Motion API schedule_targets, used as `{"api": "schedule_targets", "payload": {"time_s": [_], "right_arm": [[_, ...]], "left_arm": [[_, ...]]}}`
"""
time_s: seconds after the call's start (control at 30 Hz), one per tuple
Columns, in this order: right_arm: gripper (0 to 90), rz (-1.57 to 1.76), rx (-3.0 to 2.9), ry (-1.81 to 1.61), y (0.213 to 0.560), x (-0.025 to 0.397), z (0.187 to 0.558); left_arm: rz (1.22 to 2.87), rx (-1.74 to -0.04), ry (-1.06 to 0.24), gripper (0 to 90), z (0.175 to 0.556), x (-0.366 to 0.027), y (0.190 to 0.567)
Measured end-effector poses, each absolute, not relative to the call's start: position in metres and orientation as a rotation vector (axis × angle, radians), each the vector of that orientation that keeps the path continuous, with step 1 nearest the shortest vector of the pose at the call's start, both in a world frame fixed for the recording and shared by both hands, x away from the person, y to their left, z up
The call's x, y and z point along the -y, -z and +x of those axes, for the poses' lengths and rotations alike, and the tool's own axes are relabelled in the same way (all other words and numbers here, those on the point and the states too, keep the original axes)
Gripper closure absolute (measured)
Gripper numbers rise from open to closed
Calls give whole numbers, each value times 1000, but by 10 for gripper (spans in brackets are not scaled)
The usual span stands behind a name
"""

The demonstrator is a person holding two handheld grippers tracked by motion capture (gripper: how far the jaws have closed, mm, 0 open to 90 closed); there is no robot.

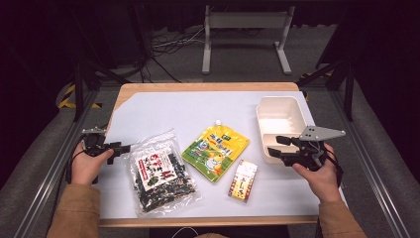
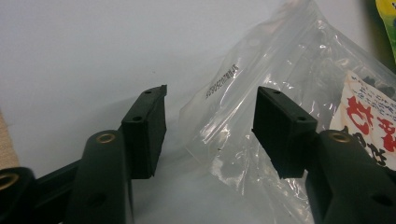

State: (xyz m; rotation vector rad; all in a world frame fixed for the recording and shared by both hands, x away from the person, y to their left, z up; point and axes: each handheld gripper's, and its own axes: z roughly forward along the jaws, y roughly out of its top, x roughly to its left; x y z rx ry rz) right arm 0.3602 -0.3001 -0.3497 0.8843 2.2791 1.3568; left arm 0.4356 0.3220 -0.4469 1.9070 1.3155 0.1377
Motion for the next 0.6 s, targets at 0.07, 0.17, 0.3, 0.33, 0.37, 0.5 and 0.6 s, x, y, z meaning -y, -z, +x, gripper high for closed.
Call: {"api": "schedule_targets", "payload": {"time_s": [0.07,0.17,0.3,0.33,0.37,0.5,0.6], "right_arm": [[438,886,-2283,-1354,350,300,361],[437,888,-2286,-1358,351,299,361],[437,883,-2294,-1356,352,298,361],[437,883,-2294,-1355,352,298,361],[437,886,-2294,-1355,353,298,362],[437,888,-2295,-1355,352,299,361],[437,885,-2293,-1355,352,299,361]], "left_arm": [[1889,-1320,-116,485,437,-322,448],[1871,-1315,-97,515,440,-320,451],[1873,-1323,-121,578,443,-318,454],[1873,-1328,-123,597,443,-317,454],[1879,-1332,-134,623,443,-317,454],[1876,-1348,-146,729,442,-319,455],[1863,-1356,-130,790,442,-320,456]]}}
